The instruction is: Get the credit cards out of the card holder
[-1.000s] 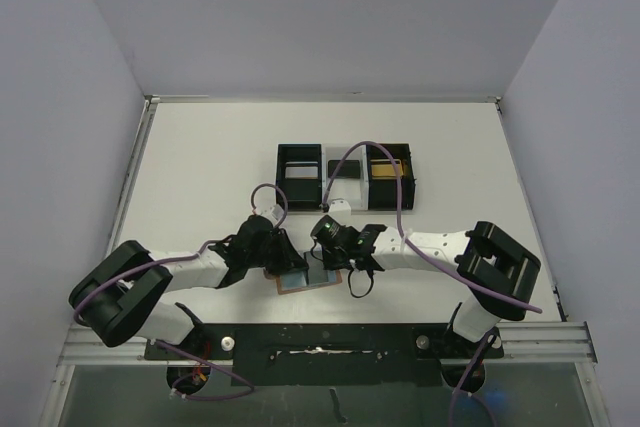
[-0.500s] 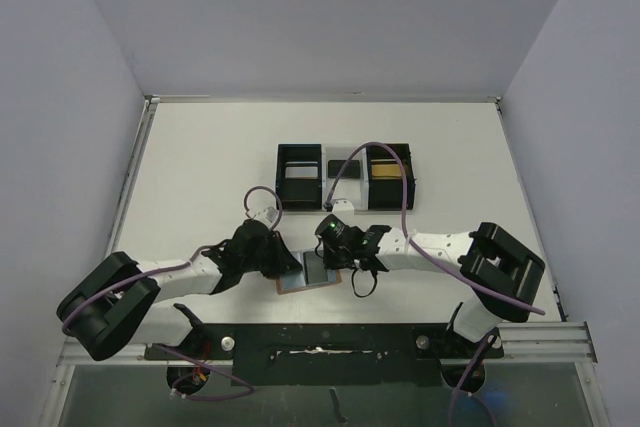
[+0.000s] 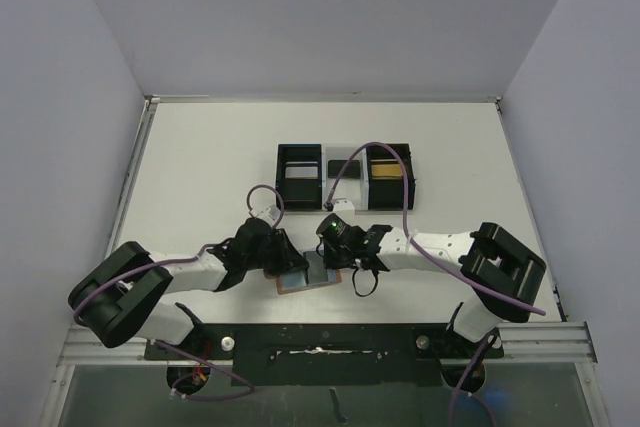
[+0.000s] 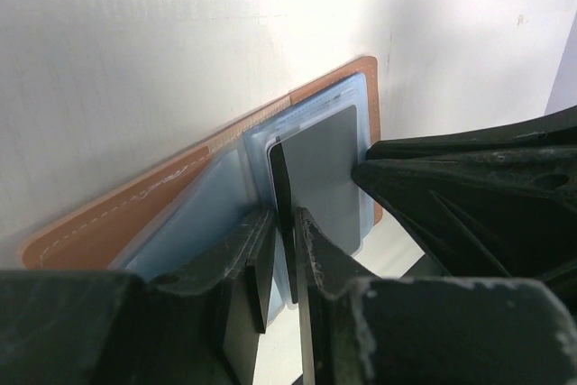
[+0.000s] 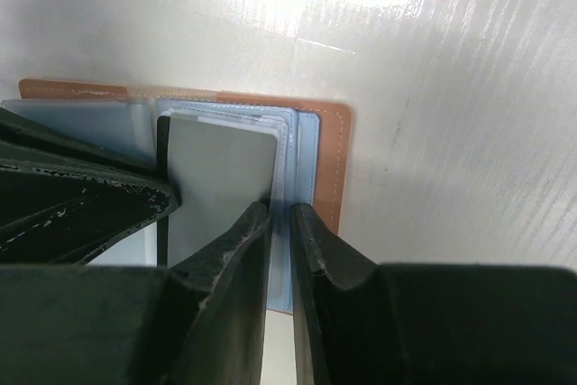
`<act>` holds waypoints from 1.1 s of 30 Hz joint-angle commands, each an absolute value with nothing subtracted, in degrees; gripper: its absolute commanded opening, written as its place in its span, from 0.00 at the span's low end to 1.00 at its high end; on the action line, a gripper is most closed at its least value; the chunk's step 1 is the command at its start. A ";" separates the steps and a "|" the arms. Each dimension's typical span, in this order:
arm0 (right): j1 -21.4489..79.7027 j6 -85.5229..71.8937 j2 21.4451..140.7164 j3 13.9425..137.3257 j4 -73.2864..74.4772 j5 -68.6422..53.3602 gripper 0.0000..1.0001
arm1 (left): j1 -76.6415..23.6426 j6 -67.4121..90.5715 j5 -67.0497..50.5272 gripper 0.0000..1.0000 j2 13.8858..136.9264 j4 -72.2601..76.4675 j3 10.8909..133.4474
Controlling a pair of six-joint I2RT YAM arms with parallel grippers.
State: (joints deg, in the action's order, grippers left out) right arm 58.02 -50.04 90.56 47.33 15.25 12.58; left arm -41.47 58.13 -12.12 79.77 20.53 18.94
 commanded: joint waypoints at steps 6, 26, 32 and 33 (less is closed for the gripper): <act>57.66 -49.04 92.99 45.05 19.22 11.51 0.15 | -42.34 59.63 -11.51 0.09 85.06 27.09 17.81; 54.49 -47.59 89.65 42.47 18.12 9.48 0.17 | -38.74 57.24 -10.57 0.00 72.63 23.82 11.87; 53.77 -47.03 85.27 42.39 14.38 4.93 0.23 | -38.70 58.95 -13.75 0.14 74.11 28.19 12.46; 53.62 -46.76 84.31 42.75 14.16 4.08 0.24 | -38.71 59.05 -13.62 0.15 73.91 28.07 12.40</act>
State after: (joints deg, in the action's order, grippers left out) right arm 54.28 -48.73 87.57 43.40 11.90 7.18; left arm -38.98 59.27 -12.05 73.76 24.73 12.36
